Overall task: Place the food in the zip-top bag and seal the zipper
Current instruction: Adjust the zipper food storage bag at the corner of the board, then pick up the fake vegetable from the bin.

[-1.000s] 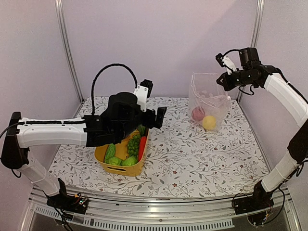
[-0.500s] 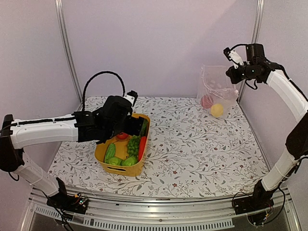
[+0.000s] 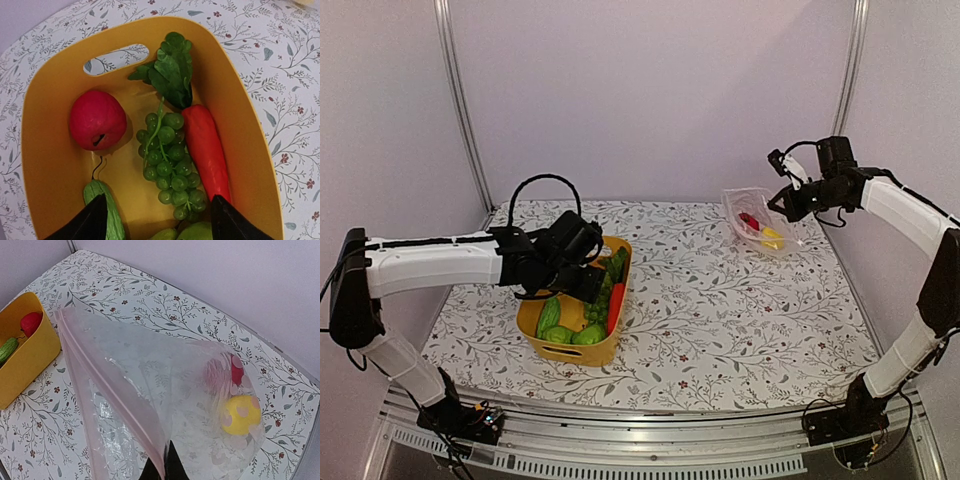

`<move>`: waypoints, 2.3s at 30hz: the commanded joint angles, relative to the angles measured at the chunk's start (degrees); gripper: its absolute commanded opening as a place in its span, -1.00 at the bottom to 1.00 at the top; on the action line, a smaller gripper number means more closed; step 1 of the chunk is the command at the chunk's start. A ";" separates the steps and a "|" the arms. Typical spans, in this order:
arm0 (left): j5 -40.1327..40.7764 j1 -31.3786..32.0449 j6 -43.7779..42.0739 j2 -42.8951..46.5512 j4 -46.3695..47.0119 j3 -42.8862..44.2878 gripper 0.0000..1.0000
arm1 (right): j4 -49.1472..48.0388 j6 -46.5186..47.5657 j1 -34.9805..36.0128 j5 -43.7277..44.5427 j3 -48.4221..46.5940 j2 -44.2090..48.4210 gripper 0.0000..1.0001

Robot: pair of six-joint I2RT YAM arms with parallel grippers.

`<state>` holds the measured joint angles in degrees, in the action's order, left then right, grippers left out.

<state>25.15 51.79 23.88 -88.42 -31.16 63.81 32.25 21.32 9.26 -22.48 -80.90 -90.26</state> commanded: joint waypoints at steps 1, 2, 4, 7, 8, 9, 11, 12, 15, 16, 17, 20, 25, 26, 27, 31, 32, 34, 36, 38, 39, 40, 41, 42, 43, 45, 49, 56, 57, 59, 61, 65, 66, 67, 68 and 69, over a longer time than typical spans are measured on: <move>-4.22 -3.16 -0.89 0.29 -0.92 1.12 0.37 | -2.28 -1.01 0.08 -4.41 2.45 2.26 -1.00; -5.10 -3.86 -1.31 0.18 -0.66 1.26 0.36 | -2.44 -1.05 0.07 -4.63 2.76 2.34 -1.00; -7.21 -5.96 -2.27 -0.18 0.31 1.67 0.35 | -2.85 -1.04 0.06 -4.84 3.25 2.49 -1.00; -11.84 -8.99 -3.82 -1.36 1.53 3.27 0.27 | -3.03 -1.04 0.12 -5.31 3.43 2.79 -1.00; -12.60 -9.81 -4.42 -2.08 1.54 4.32 0.21 | -3.11 -1.02 0.07 -5.37 3.46 2.96 -1.00; -12.94 -10.43 -5.05 -2.95 1.34 5.45 0.15 | -3.22 -1.02 0.07 -5.38 3.66 3.12 -1.00; -13.71 -11.44 -6.29 -4.63 1.06 7.59 0.03 | -3.55 -0.94 0.10 -5.23 4.18 3.57 -1.00; -14.14 -11.85 -6.97 -5.53 1.02 8.59 -0.01 | -3.74 -0.85 0.09 -5.14 4.52 3.74 -1.00; -15.34 -12.85 -8.03 -8.49 0.97 11.16 -0.03 | -4.24 -0.69 0.07 -4.86 5.40 4.28 -1.00; -15.69 -13.11 -8.20 -10.13 0.62 12.38 -0.04 | -4.29 -0.67 0.06 -4.84 5.62 4.44 -1.00; -15.79 -13.26 -8.35 -11.10 0.19 13.02 -0.05 | -4.29 -0.67 0.10 -4.81 5.78 4.53 -1.00; -16.57 -13.53 -8.95 -15.56 -1.10 15.69 -0.02 | -4.55 -0.54 0.08 -4.68 6.14 4.95 -1.00; -15.21 -13.54 -8.34 -20.24 -2.33 17.47 0.09 | -5.12 -0.40 0.12 -4.68 7.00 5.52 -1.00; -15.16 -13.62 -8.19 -20.70 -2.29 17.49 0.06 | -5.28 -0.36 0.10 -4.76 7.36 5.57 -1.00; -15.06 -13.62 -8.04 -21.13 -2.20 17.49 0.02 | -5.31 -0.33 0.07 -4.76 7.61 5.61 -1.00; -14.89 -13.71 -7.95 -22.41 -1.83 17.53 -0.04 | -5.44 -0.12 0.11 -4.94 8.12 5.36 -1.00; -15.05 -13.76 -7.93 -22.78 -1.80 17.61 -0.04 | -5.42 -0.06 0.07 -4.87 8.20 5.36 -1.00; -15.34 -13.89 -8.10 -23.64 -1.80 17.94 -0.04 | -5.44 0.08 0.10 -4.79 8.29 5.29 -1.00; -15.40 -13.99 -8.15 -24.46 -1.80 18.25 -0.05 | -5.44 0.12 0.12 -4.72 8.31 5.28 -1.00; -15.75 -14.16 -8.15 -25.21 -1.93 18.81 -0.09 | -5.53 0.20 0.07 -4.72 8.31 5.27 -1.00; -15.94 -14.21 -8.23 -25.59 -2.02 19.07 -0.13 | -5.47 0.21 0.08 -4.76 8.35 5.27 -1.00; -16.12 -14.25 -8.30 -26.00 -2.13 19.28 -0.16 | -5.53 0.21 0.12 -4.77 8.39 5.27 -1.00; -16.17 -14.29 -8.33 -26.32 -2.23 19.39 -0.17 | -5.53 0.21 0.09 -4.72 8.39 5.27 -1.00; -16.30 -14.36 -8.31 -26.57 -2.29 19.49 -0.18 | -5.53 0.21 0.13 -4.68 8.39 5.27 -1.00; -16.39 -14.47 -8.38 -26.87 -2.53 19.69 -0.21 | -5.53 0.21 0.08 -4.68 8.39 5.27 -1.00; -16.87 -14.58 -8.43 -27.47 -3.12 20.01 -0.25 | -5.48 0.14 0.08 -4.72 8.38 5.20 -1.00; -18.16 -14.61 -8.65 -28.60 -4.03 20.30 -0.26 | -5.53 0.21 0.11 -4.70 8.48 5.09 -1.00; -18.81 -14.60 -9.10 -28.68 -4.35 20.60 -0.90 | -5.52 0.21 0.11 -4.55 8.48 4.79 -1.00; -18.62 -14.58 -9.13 -28.45 -4.39 20.65 -1.00 | -5.53 0.29 0.12 -4.51 8.48 4.75 -1.00; -18.23 -14.57 -9.25 -27.99 -4.55 20.86 -1.00 | -5.51 0.37 0.10 -4.30 8.48 4.68 -1.00; -17.74 -14.59 -9.36 -27.43 -4.97 21.16 -1.00 | -5.52 0.42 0.16 -4.21 8.44 4.62 -1.00; -17.00 -14.60 -9.42 -25.56 -5.56 21.36 -1.00 | -5.53 0.26 0.14 -4.33 8.31 4.81 -1.00; -16.77 -14.59 -9.44 -25.04 -5.77 21.35 -1.00 | -5.46 0.22 0.10 -4.33 8.23 4.82 -1.00; -16.57 -14.59 -9.45 -24.37 -5.88 21.40 -1.00 | -5.52 0.21 0.14 -4.25 8.22 4.90 -1.00; -16.37 -14.61 -9.50 -23.65 -6.05 21.36 -1.00 | -5.53 0.14 0.11 -4.16 8.22 4.91 -1.00; -16.10 -14.56 -9.55 -22.97 -6.20 21.38 -1.00 | -5.52 0.08 0.06 -4.08 8.17 4.92 -1.00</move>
<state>8.10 37.85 14.96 -115.42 -35.40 84.03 27.33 21.08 9.26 -26.72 -73.08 -86.30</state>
